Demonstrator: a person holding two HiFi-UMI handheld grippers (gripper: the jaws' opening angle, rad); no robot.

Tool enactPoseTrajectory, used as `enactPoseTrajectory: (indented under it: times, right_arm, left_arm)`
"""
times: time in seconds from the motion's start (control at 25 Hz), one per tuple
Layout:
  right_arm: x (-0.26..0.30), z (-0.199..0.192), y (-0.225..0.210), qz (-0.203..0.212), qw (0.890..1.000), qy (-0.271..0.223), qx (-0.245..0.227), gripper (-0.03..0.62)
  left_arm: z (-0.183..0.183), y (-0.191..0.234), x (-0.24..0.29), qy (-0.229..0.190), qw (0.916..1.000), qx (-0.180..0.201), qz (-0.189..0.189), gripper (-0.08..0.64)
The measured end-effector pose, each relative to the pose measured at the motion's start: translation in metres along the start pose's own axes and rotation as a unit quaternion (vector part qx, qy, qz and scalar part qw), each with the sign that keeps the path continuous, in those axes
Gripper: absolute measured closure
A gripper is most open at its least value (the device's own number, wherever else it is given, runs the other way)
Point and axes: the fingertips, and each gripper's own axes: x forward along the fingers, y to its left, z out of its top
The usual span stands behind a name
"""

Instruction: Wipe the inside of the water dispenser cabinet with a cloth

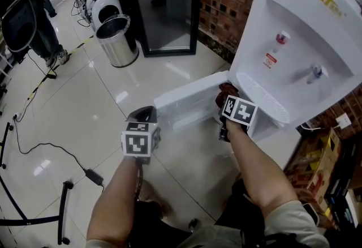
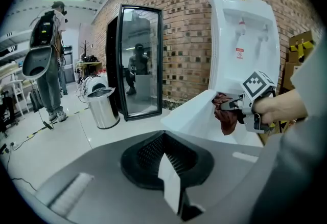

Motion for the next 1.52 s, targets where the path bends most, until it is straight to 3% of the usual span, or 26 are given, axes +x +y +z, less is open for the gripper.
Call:
enactPoseTrajectory:
  times: [0.2,0.36,0.6,0.76,0.88,1.0,1.16,1.36,1.52]
  right_arm:
    - [0.017,-0.004,-0.002,-0.011,1.0,0.004,-0.01,0.486]
    - [0.023,-0.008,0.005,0.0,0.999,0.017,-0.044,0.486]
    - [0.008,-0.013,0.027,0.066,0.994,0.05,-0.078,0.485]
    - [-0.023,-0.018,0.063,0.137,0.985,0.063,-0.08,0.483]
    - [-0.05,-0.037,0.104,0.195,0.968,0.081,-0.138,0.48]
    - [-0.085,-0.056,0.147,0.257,0.937,0.095,-0.215,0.479]
    - [-0.121,-0.079,0.194,0.33,0.901,0.089,-0.268,0.479]
    - [-0.122,-0.114,0.213,0.341,0.866,0.107,-0.348,0.479]
    - [-0.116,-0.128,0.224,0.347,0.856,0.125,-0.362,0.479]
  left_arm:
    - [0.007,0.02,0.002,-0.007,0.9994,-0.012,0.031,0.56]
    - [0.022,0.025,0.01,-0.026,0.9983,-0.05,0.017,0.56]
    - [0.033,0.009,0.018,-0.031,0.9982,-0.038,-0.034,0.56]
    - [0.029,0.013,0.014,-0.027,0.9983,-0.035,-0.037,0.56]
    - [0.025,0.019,0.009,-0.024,0.9988,-0.03,-0.029,0.56]
    - [0.028,0.023,0.007,-0.033,0.9982,-0.041,-0.029,0.56]
    - [0.039,0.016,0.002,-0.055,0.9954,-0.055,-0.055,0.512]
    - [0.025,0.006,0.007,-0.04,0.9949,-0.032,-0.086,0.492]
    - [0.027,0.01,0.012,-0.041,0.9939,-0.041,-0.094,0.486]
